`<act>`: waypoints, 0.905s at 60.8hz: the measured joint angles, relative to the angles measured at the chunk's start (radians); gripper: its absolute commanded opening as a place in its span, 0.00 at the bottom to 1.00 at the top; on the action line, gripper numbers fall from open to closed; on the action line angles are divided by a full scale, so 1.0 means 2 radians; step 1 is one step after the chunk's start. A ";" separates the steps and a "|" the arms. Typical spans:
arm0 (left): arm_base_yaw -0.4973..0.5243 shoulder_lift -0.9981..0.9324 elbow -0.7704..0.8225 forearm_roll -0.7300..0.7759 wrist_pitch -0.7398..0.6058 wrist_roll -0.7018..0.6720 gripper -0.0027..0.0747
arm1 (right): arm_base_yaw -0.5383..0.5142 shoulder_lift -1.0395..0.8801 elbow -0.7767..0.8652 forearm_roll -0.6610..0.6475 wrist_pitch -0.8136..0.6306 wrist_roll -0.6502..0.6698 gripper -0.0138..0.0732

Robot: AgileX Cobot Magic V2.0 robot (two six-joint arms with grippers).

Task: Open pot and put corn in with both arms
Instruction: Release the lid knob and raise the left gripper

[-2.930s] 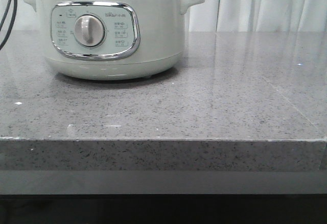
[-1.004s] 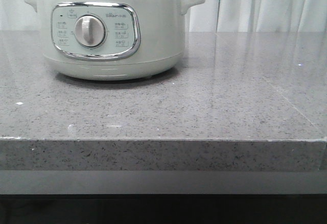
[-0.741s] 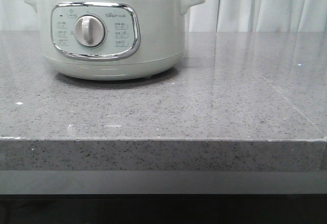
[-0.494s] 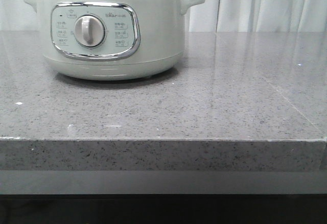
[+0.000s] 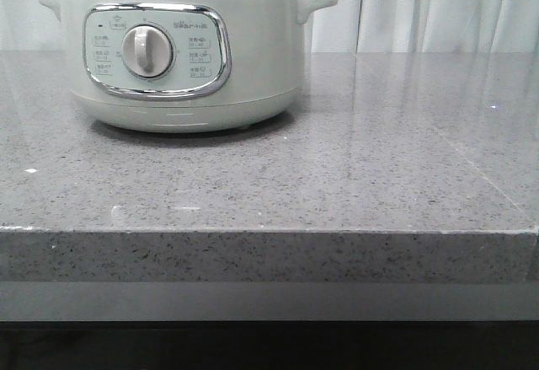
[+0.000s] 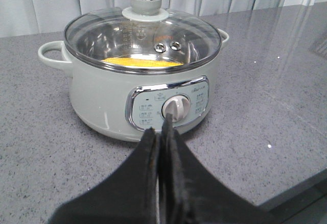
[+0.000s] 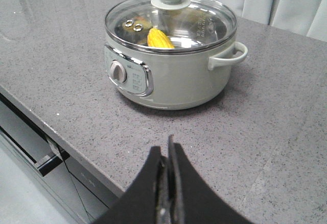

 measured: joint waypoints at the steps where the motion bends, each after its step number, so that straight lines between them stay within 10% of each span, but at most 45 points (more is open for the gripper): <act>1: 0.000 -0.003 0.001 0.001 -0.002 0.000 0.01 | 0.000 0.000 0.000 0.000 0.000 0.000 0.08; 32: 0.177 -0.207 0.252 -0.016 -0.146 -0.002 0.01 | 0.000 0.000 0.000 0.000 0.000 0.000 0.08; 55: 0.197 -0.229 0.305 -0.025 -0.194 -0.003 0.01 | 0.000 0.000 0.000 0.000 0.000 0.000 0.08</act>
